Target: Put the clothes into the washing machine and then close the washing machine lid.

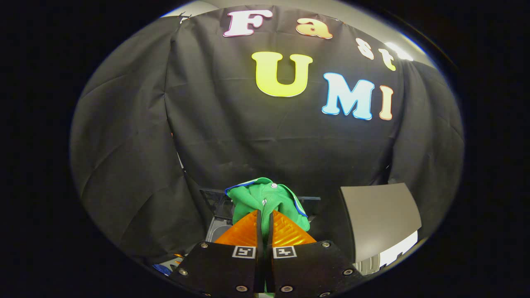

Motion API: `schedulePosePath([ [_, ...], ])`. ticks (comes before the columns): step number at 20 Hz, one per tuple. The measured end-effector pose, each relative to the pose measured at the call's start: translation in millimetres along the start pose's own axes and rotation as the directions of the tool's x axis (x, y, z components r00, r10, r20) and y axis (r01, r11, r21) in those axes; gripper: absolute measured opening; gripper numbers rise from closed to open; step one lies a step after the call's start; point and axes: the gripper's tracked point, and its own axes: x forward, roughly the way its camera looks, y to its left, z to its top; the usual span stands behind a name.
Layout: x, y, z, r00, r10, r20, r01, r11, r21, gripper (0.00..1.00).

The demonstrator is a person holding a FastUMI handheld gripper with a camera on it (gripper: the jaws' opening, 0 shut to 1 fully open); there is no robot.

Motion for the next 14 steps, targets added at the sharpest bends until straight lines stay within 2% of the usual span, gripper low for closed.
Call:
schedulePosePath([
  [5,45.4,10.2,-38.4,0.999,0.047,-0.022,-0.048,0.998,-0.040,0.01],
  [9,78.4,17.7,-69.8,0.996,0.091,0.014,-0.091,0.996,-0.004,0.01],
  [12,98.6,15.6,-93.5,0.994,0.094,0.050,-0.094,0.996,-0.006,0.01],
  [14,110.9,15.3,-115.1,0.996,0.089,0.021,-0.090,0.996,0.010,0.01],
])
